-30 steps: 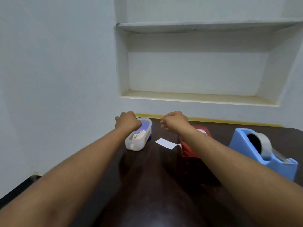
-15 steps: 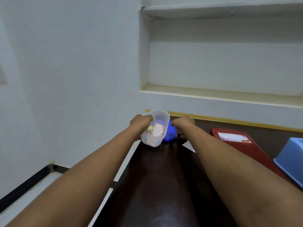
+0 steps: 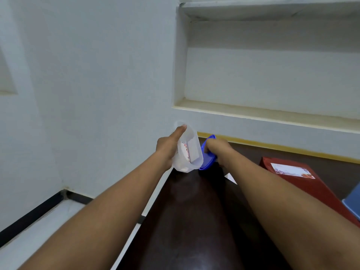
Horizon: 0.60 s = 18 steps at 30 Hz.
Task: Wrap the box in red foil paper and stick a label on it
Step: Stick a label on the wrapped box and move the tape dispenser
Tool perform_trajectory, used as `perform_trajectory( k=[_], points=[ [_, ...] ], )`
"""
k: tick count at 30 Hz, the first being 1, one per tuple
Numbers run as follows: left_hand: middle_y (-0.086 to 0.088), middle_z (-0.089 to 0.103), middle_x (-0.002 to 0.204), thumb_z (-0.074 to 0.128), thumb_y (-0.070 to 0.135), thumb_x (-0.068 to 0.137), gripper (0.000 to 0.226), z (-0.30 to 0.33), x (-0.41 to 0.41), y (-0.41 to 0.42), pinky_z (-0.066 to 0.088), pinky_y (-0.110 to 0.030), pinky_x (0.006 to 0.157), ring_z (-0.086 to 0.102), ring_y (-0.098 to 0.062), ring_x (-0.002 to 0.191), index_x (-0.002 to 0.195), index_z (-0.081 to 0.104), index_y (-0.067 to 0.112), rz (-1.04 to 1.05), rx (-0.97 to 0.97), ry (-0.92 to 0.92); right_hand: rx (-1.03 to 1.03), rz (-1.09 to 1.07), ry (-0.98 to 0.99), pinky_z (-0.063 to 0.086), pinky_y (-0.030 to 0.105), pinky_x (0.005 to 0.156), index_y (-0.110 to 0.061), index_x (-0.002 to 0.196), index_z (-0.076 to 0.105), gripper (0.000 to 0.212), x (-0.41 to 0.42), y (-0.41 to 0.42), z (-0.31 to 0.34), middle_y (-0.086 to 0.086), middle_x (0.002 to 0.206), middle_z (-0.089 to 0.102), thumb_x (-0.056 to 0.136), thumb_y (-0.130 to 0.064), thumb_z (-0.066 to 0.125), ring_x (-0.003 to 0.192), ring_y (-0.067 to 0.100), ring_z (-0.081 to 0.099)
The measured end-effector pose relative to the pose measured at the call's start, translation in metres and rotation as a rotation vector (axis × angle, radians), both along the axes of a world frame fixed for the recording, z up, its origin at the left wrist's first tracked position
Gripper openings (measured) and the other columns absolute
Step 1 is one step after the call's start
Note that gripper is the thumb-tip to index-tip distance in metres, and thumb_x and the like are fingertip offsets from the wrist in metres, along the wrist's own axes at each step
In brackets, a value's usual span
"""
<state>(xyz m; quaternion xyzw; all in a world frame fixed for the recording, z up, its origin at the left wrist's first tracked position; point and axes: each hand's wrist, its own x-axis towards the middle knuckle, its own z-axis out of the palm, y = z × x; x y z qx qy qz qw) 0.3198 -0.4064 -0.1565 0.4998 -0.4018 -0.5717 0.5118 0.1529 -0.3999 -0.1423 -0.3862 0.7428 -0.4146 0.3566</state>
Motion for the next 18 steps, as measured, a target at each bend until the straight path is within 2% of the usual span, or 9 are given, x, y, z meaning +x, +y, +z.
perform_trajectory(
  k=[1, 3, 5, 7, 9, 11, 13, 16, 18],
  points=[
    [-0.006, 0.074, 0.104, 0.084, 0.059, 0.075, 0.056, 0.001, -0.002, 0.001, 0.056, -0.033, 0.071, 0.073, -0.024, 0.089, 0.106, 0.068, 0.016, 0.018, 0.001, 0.030, -0.063, -0.008, -0.057, 0.049, 0.031, 0.067, -0.005, 0.091, 0.059, 0.016, 0.000, 0.002, 0.005, 0.014, 0.099, 0.063, 0.075, -0.005, 0.060, 0.077, 0.026, 0.060],
    [-0.007, 0.075, 0.107, 0.089, 0.060, 0.067, 0.072, 0.004, -0.008, 0.005, 0.059, -0.035, 0.073, 0.074, -0.026, 0.091, 0.117, 0.067, 0.013, 0.023, 0.000, 0.092, -0.158, -0.005, -0.067, 0.046, 0.034, 0.069, -0.008, 0.086, 0.055, 0.006, 0.002, 0.013, 0.019, 0.012, 0.091, 0.059, 0.083, -0.003, 0.055, 0.076, 0.025, 0.056],
    [-0.008, 0.074, 0.114, 0.093, 0.063, 0.055, 0.099, 0.008, -0.014, 0.009, 0.062, -0.039, 0.077, 0.075, -0.029, 0.094, 0.132, 0.059, 0.012, 0.024, -0.010, 0.165, -0.245, 0.088, -0.025, 0.052, 0.041, 0.078, -0.009, 0.104, 0.060, 0.023, 0.004, 0.023, 0.030, 0.012, 0.102, 0.061, 0.083, -0.002, 0.052, 0.088, 0.029, 0.059],
    [-0.008, 0.072, 0.118, 0.094, 0.065, 0.050, 0.110, 0.017, -0.021, 0.017, 0.062, -0.047, 0.087, 0.075, -0.031, 0.098, 0.137, 0.052, 0.012, 0.020, -0.022, 0.210, -0.311, 0.231, -0.036, 0.056, 0.049, 0.095, -0.022, 0.129, 0.059, 0.050, 0.007, 0.037, 0.037, 0.008, 0.120, 0.062, 0.082, -0.005, 0.054, 0.106, 0.032, 0.060],
    [-0.009, 0.071, 0.119, 0.091, 0.069, 0.055, 0.106, 0.026, -0.029, 0.024, 0.061, -0.051, 0.091, 0.075, -0.032, 0.099, 0.135, 0.050, 0.011, -0.005, -0.049, 0.229, -0.363, 0.311, -0.071, 0.053, 0.049, 0.102, -0.040, 0.144, 0.053, 0.064, 0.007, 0.050, 0.040, 0.000, 0.134, 0.060, 0.084, -0.020, 0.060, 0.115, 0.027, 0.061],
    [-0.012, 0.071, 0.124, 0.084, 0.081, 0.054, 0.118, 0.034, -0.038, 0.027, 0.062, -0.053, 0.087, 0.076, -0.033, 0.100, 0.142, 0.048, 0.011, -0.096, -0.067, 0.244, -0.397, 0.340, -0.055, 0.052, 0.043, 0.105, -0.053, 0.144, 0.049, 0.068, 0.003, 0.062, 0.043, -0.004, 0.143, 0.056, 0.079, -0.048, 0.067, 0.117, 0.020, 0.062],
    [-0.014, 0.072, 0.125, 0.074, 0.086, 0.060, 0.114, 0.040, -0.047, 0.027, 0.063, -0.053, 0.085, 0.077, -0.033, 0.101, 0.143, 0.049, 0.013, -0.159, -0.102, 0.246, -0.412, 0.374, 0.028, 0.049, 0.039, 0.107, -0.056, 0.146, 0.043, 0.069, -0.002, 0.075, 0.045, -0.004, 0.147, 0.052, 0.082, -0.064, 0.066, 0.120, 0.019, 0.061],
    [-0.014, 0.071, 0.128, 0.069, 0.086, 0.059, 0.112, 0.052, -0.058, 0.032, 0.061, -0.057, 0.087, 0.076, -0.034, 0.103, 0.143, 0.049, 0.015, -0.231, -0.116, 0.240, -0.451, 0.378, 0.132, 0.047, 0.041, 0.109, -0.055, 0.151, 0.036, 0.065, -0.014, 0.092, 0.050, 0.000, 0.153, 0.049, 0.092, -0.067, 0.059, 0.127, 0.023, 0.058],
    [-0.013, 0.070, 0.130, 0.066, 0.081, 0.070, 0.101, 0.062, -0.066, 0.043, 0.061, -0.056, 0.088, 0.075, -0.033, 0.105, 0.145, 0.046, 0.017, -0.259, -0.144, 0.256, -0.503, 0.354, 0.156, 0.046, 0.039, 0.108, -0.053, 0.153, 0.035, 0.065, -0.021, 0.103, 0.056, 0.001, 0.154, 0.048, 0.094, -0.066, 0.057, 0.131, 0.024, 0.055]
  ],
)
